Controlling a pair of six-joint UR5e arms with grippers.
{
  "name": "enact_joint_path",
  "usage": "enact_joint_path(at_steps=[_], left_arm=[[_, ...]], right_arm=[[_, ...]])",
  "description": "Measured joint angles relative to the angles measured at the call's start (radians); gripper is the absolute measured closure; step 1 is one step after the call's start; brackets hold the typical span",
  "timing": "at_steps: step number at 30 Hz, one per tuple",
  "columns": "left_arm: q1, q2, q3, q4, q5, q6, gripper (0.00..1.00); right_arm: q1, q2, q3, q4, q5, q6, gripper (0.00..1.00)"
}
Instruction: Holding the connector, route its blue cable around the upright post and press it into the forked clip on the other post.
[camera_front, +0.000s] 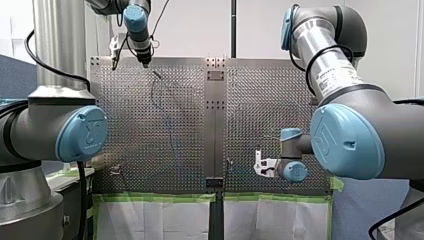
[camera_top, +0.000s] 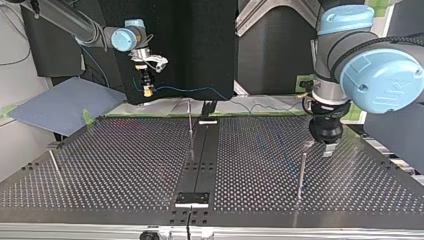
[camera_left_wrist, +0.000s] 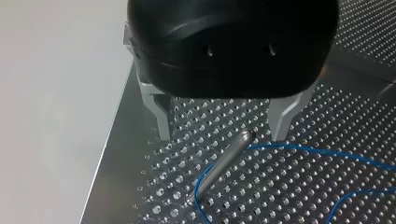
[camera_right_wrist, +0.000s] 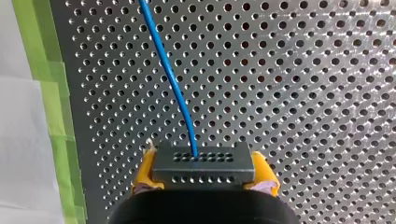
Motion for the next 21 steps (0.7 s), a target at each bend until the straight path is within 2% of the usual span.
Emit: enact_joint_path(at_steps=[9,21], left_arm=[[-0.004,0.000,0.000,-0.001,-0.046,0.000,0.00],[-0.006,0.000,0.000,-0.001,-0.054,-0.002,0.00]], right_arm=[[0.003,0.000,0.000,0.001,-0.002,0.000,1.00],[0.005,0.000,0.000,0.001,-0.002,0.000,1.00]])
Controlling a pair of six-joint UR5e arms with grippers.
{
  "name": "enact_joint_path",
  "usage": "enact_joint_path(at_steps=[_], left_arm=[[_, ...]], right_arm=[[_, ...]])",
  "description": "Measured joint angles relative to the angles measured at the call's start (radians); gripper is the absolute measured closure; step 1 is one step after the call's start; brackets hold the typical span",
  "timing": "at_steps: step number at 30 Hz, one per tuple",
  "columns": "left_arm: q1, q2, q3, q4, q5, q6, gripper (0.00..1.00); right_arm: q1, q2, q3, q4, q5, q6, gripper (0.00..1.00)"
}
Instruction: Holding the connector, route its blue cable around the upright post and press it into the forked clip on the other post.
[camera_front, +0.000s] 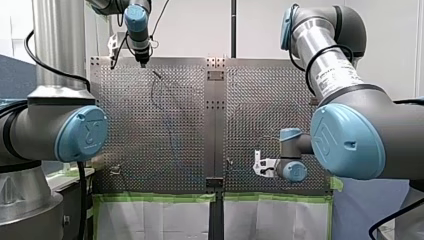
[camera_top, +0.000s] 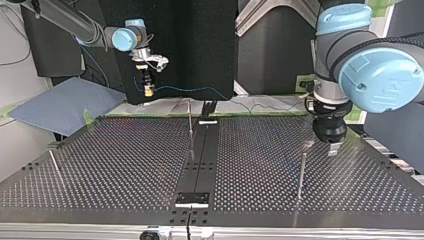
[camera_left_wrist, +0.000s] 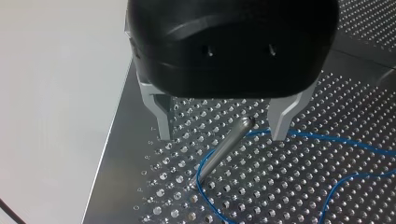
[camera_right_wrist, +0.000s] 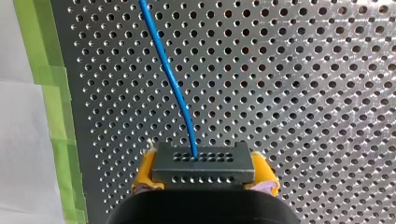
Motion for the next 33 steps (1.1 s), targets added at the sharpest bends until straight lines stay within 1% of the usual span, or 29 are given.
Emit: enact_joint_path(at_steps=[8,11,16,23,30,33], left_arm=[[-0.007,0.001,-0.001,0.000,0.000,-0.004,0.00],[-0.014,0.005,-0.002,0.001,0.002,-0.005,0.00],[-0.027,0.024,-0.022,0.032,0.005,0.004,0.00],[-0.049,0.036,-0.077,0.089,0.013,0.049,0.00],[-0.077,0.035,-0.137,0.149,0.057,0.109,0.00],[-0.090,0.032,-0.159,0.171,0.069,0.131,0.00]], right_arm=[[0.003,0.001,0.000,0.000,0.000,0.002,1.00],[0.003,0.001,0.000,-0.002,0.000,0.005,1.00],[0.004,0.000,0.000,-0.004,0.000,0.012,1.00],[0.006,0.000,0.000,-0.001,0.000,0.012,1.00],[0.012,0.000,0.000,-0.002,0.000,0.013,1.00],[0.016,0.000,0.000,-0.002,0.000,0.012,1.00]])
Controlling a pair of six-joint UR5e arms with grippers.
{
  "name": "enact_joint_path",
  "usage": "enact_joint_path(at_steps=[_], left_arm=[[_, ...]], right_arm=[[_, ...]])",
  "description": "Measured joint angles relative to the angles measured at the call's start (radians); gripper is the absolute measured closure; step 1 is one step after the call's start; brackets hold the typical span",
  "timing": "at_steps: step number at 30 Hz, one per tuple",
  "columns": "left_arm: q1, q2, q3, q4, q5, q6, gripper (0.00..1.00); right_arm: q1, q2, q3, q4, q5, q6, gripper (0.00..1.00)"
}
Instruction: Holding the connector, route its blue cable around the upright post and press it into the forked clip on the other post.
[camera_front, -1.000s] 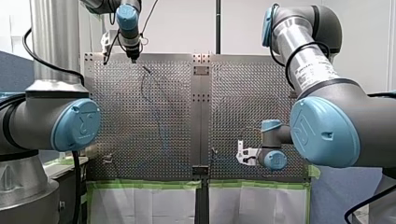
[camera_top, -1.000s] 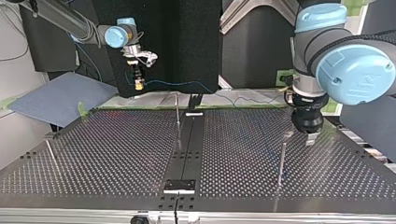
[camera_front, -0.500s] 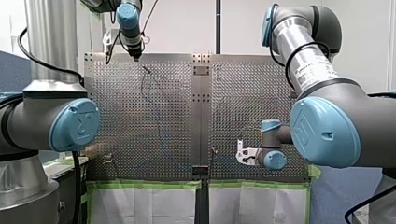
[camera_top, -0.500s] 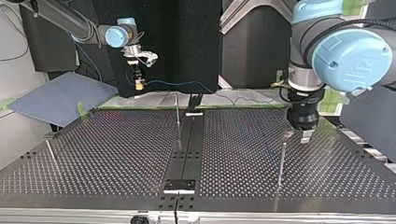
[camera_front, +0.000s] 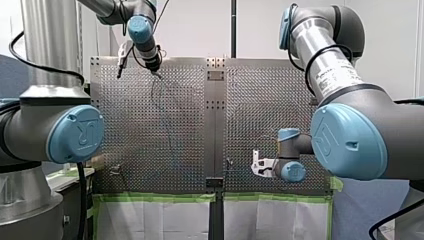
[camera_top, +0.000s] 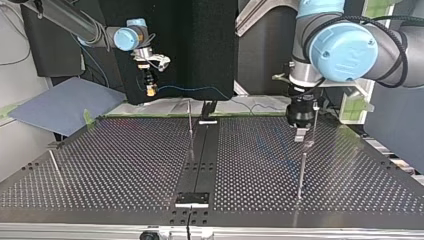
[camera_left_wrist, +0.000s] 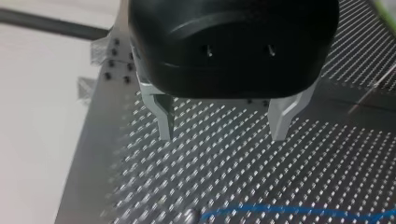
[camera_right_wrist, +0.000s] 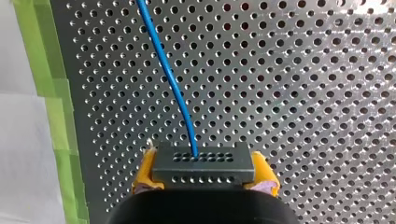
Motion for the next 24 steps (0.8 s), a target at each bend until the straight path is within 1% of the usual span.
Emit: enact_joint_path(at_steps=[2,5,9,18,21,24], left_arm=[[-0.008,-0.004,-0.014,0.014,0.000,0.014,0.00],[-0.021,-0.019,-0.040,0.039,-0.014,0.040,0.00],[-0.041,-0.055,-0.079,0.079,-0.050,0.079,0.00],[-0.082,-0.137,-0.159,0.162,-0.132,0.162,0.00],[-0.090,-0.164,-0.167,0.188,-0.158,0.188,0.00],[-0.098,-0.187,-0.162,0.214,-0.184,0.214,0.00]], right_arm=[[0.003,0.000,0.000,0.001,0.000,0.000,1.00],[0.007,0.000,0.000,0.002,0.000,0.000,1.00],[0.014,0.000,0.000,0.001,0.000,0.000,1.00],[0.018,0.001,0.000,-0.001,0.000,0.000,1.00],[0.019,0.001,0.000,-0.001,0.000,0.000,1.00],[0.019,0.001,0.000,0.000,0.000,0.000,1.00]])
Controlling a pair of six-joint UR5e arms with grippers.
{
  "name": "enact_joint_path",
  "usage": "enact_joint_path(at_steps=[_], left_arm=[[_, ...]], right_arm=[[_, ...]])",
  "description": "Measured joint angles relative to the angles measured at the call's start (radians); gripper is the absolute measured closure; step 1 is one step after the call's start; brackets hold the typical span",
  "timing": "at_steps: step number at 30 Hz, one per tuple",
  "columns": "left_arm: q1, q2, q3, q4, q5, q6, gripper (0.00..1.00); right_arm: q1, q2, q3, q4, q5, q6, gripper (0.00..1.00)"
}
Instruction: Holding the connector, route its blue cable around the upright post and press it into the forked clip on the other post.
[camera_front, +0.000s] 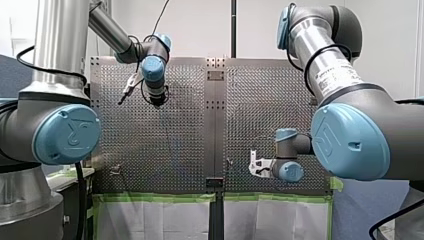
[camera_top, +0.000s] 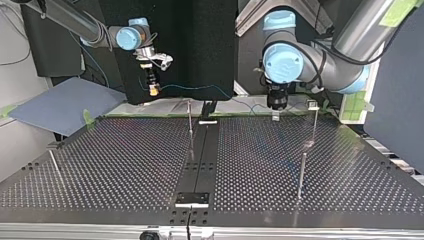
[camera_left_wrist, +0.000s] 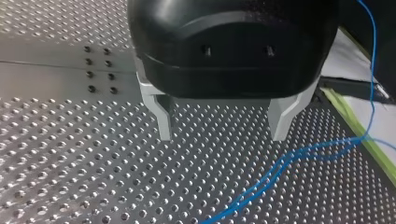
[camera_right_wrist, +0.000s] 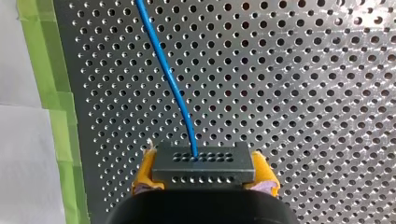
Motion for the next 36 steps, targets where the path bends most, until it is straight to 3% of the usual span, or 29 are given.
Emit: enact_joint_path(at_steps=[14,26,30,36], left_arm=[[-0.026,-0.013,0.083,0.118,-0.107,0.118,0.00],[-0.019,-0.013,0.091,0.212,-0.038,0.213,0.00],[-0.015,-0.013,0.100,0.215,-0.007,0.245,0.00],[-0.007,-0.014,0.103,0.214,-0.020,0.264,0.00]], right_arm=[[0.008,0.000,0.000,0.000,0.000,0.000,1.00],[0.008,0.001,0.000,0.002,0.000,-0.002,1.00],[0.008,0.001,0.000,0.003,0.000,-0.003,1.00],[0.008,0.001,0.000,0.003,0.000,-0.005,1.00]])
